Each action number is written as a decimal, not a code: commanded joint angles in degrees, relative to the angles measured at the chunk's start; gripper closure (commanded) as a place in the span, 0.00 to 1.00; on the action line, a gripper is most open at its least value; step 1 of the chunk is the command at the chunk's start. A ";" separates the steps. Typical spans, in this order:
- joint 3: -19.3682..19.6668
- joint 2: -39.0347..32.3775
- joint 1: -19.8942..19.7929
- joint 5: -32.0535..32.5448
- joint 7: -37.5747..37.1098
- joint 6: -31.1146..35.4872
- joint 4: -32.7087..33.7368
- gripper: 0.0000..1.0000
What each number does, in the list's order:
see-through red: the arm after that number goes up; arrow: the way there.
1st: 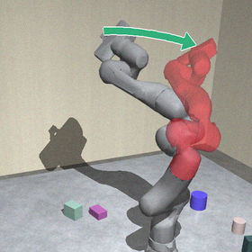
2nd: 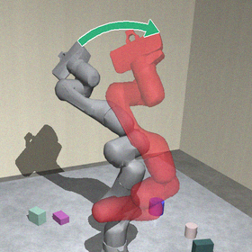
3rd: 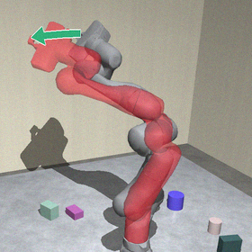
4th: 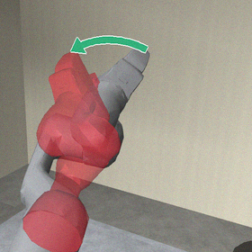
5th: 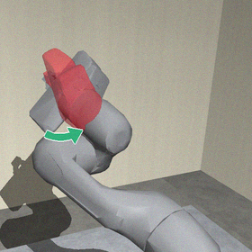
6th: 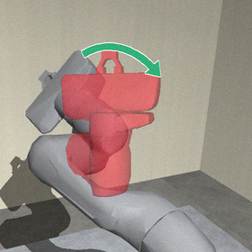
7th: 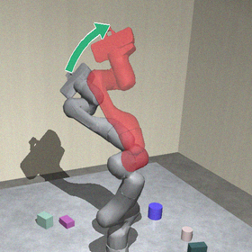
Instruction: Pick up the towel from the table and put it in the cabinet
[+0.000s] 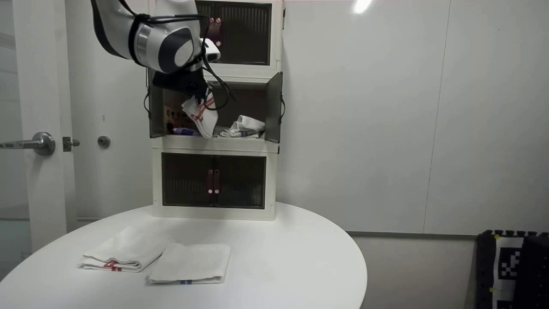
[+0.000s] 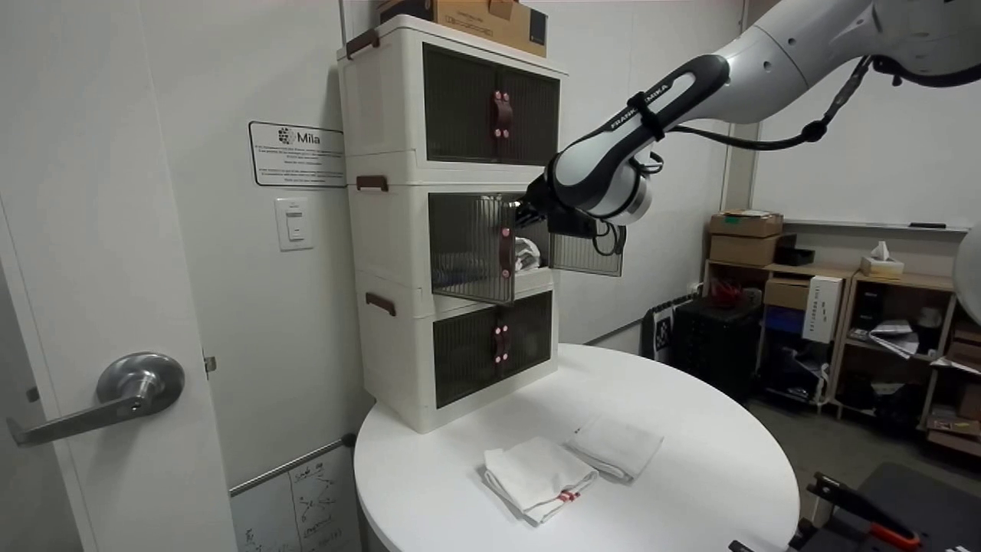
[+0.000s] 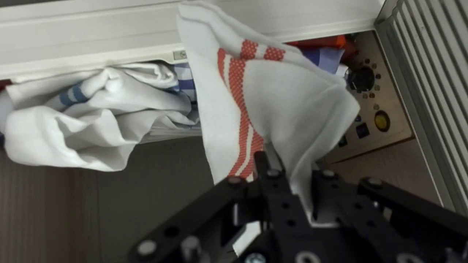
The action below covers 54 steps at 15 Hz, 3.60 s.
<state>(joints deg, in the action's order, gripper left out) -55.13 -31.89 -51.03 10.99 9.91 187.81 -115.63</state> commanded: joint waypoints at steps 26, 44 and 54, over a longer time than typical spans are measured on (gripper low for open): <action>23.06 -10.77 28.47 -1.32 -4.78 -3.47 21.35 0.97; 48.15 -14.95 48.78 -9.66 -11.09 -5.15 40.57 0.47; 45.11 -11.80 45.76 -5.57 -7.88 -15.05 36.60 0.00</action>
<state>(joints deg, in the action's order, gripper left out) -7.64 -43.67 -4.80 4.05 -0.63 180.23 -80.88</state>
